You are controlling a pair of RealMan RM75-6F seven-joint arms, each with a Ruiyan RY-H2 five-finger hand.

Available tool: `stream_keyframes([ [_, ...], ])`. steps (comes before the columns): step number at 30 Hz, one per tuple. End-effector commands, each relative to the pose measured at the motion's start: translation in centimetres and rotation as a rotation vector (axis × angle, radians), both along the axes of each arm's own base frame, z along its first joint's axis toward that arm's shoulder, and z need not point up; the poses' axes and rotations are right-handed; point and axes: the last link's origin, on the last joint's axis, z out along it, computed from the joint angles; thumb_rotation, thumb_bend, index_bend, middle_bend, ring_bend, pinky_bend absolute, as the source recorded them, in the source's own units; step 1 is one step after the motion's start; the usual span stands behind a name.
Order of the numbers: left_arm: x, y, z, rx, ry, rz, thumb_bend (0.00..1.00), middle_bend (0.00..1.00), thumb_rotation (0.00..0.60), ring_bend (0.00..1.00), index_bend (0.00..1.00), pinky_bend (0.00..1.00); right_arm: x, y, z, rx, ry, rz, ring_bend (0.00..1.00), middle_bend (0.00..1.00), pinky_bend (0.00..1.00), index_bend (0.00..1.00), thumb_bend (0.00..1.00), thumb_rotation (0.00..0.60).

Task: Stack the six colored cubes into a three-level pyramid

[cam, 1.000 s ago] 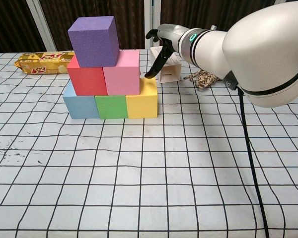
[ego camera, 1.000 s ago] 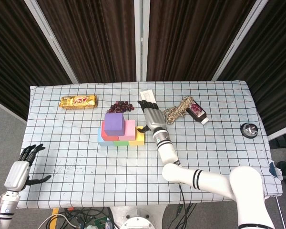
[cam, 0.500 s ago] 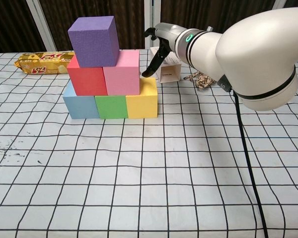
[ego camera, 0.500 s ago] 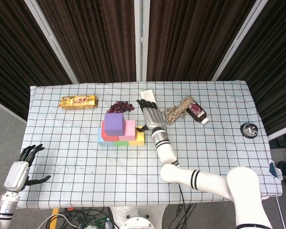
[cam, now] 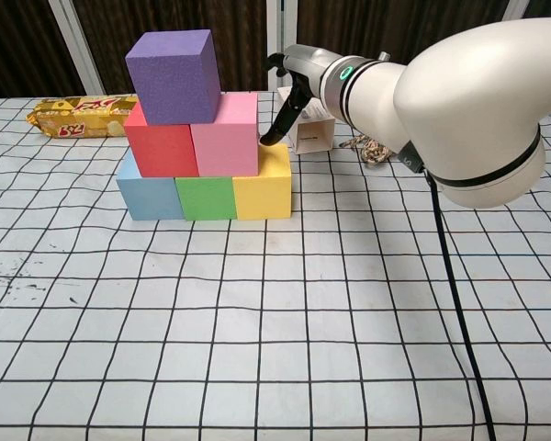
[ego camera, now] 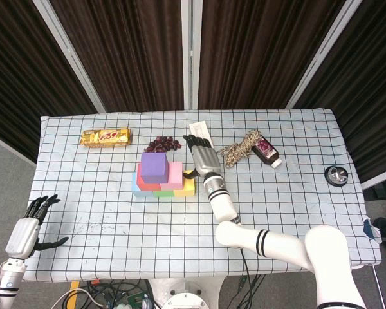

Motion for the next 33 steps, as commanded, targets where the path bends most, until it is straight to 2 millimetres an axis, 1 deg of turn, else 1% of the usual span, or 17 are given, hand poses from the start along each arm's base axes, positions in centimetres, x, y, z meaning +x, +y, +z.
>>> stream_keyframes([
  [1, -0.02, -0.01, -0.01, 0.0, 0.0, 0.001, 0.0, 0.15, 0.6, 0.05, 0.05, 0.02, 0.03, 0.0, 0.0, 0.001, -0.001, 0.001, 0.0, 0.01, 0.0, 0.0, 0.1, 0.6],
  [8, -0.04, -0.06, -0.03, 0.0, 0.001, 0.001, 0.0, 0.15, 0.6, 0.05, 0.05, 0.02, -0.02, 0.04, -0.08, 0.003, 0.003, -0.001, 0.0, 0.01, 0.0, 0.0, 0.1, 0.6],
  [16, 0.02, 0.0, -0.13, -0.003, 0.002, -0.001, 0.0, 0.15, 0.6, 0.05, 0.05, 0.02, -0.15, -0.16, 0.35, -0.005, -0.002, -0.006, 0.0, 0.01, 0.0, 0.0, 0.1, 0.6],
  [33, -0.09, -0.03, -0.13, -0.004, 0.002, 0.003, 0.0, 0.15, 0.6, 0.05, 0.05, 0.02, 0.13, -0.05, 0.01, -0.002, -0.014, -0.005, 0.0, 0.01, 0.0, 0.0, 0.1, 0.6],
])
